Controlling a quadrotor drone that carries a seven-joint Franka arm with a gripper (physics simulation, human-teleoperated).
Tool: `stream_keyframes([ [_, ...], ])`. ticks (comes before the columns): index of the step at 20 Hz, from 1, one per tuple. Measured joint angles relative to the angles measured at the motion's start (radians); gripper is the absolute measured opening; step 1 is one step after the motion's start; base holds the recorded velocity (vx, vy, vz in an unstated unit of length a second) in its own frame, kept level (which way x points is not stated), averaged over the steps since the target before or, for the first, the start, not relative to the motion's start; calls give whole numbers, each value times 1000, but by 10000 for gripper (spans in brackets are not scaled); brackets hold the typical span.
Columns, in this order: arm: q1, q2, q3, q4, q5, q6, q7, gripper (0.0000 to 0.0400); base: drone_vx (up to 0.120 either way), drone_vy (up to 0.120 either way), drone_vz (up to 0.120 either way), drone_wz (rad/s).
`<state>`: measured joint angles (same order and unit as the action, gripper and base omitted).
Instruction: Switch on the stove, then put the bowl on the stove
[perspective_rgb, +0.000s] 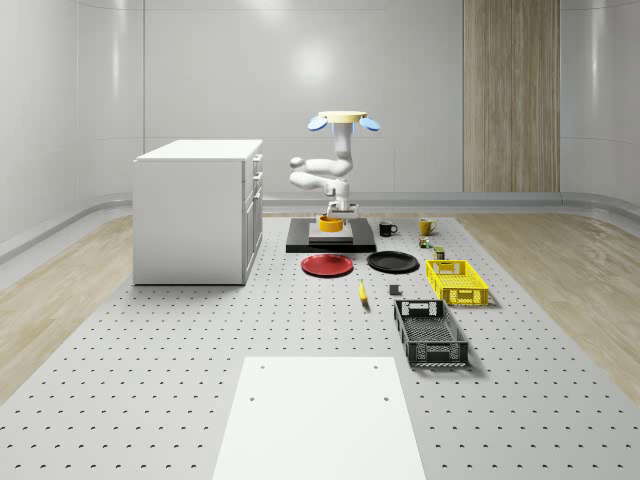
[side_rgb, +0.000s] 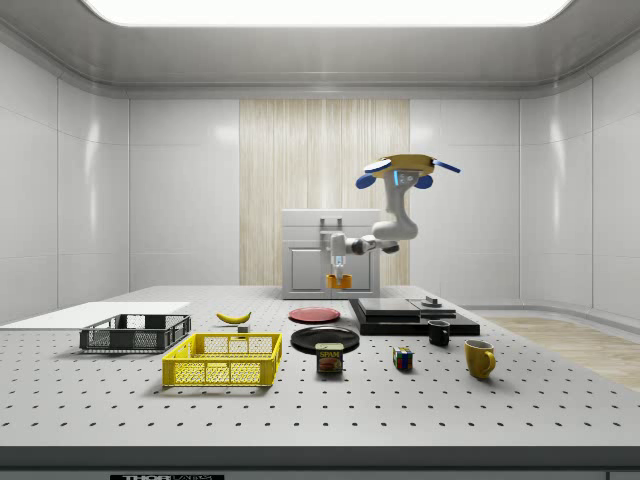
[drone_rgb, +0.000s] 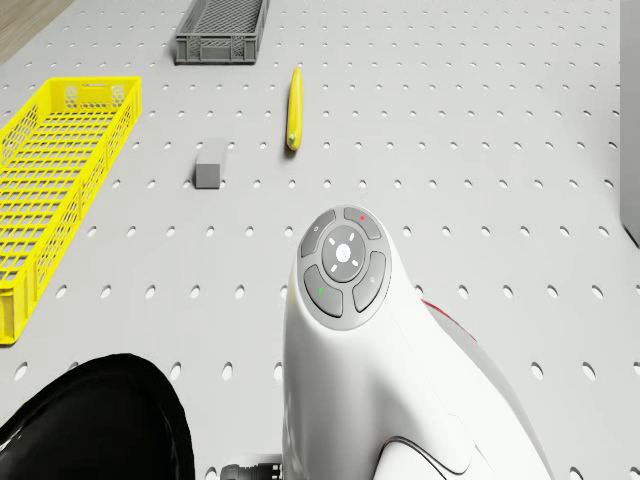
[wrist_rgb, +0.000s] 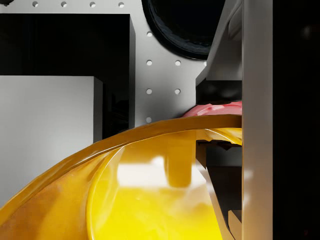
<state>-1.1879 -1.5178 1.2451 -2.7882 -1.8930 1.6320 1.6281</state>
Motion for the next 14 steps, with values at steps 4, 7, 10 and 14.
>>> stream_keyframes([
  [4,0,-1,0,0,0,1,0,102,-120,0,0,0],
  [7,0,-1,0,0,0,1,0,102,-120,0,0,0],
  [10,-1,-1,0,0,1,1,0,102,-120,0,0,0],
  [14,-1,-2,0,0,1,2,0,102,-120,0,0,0],
])
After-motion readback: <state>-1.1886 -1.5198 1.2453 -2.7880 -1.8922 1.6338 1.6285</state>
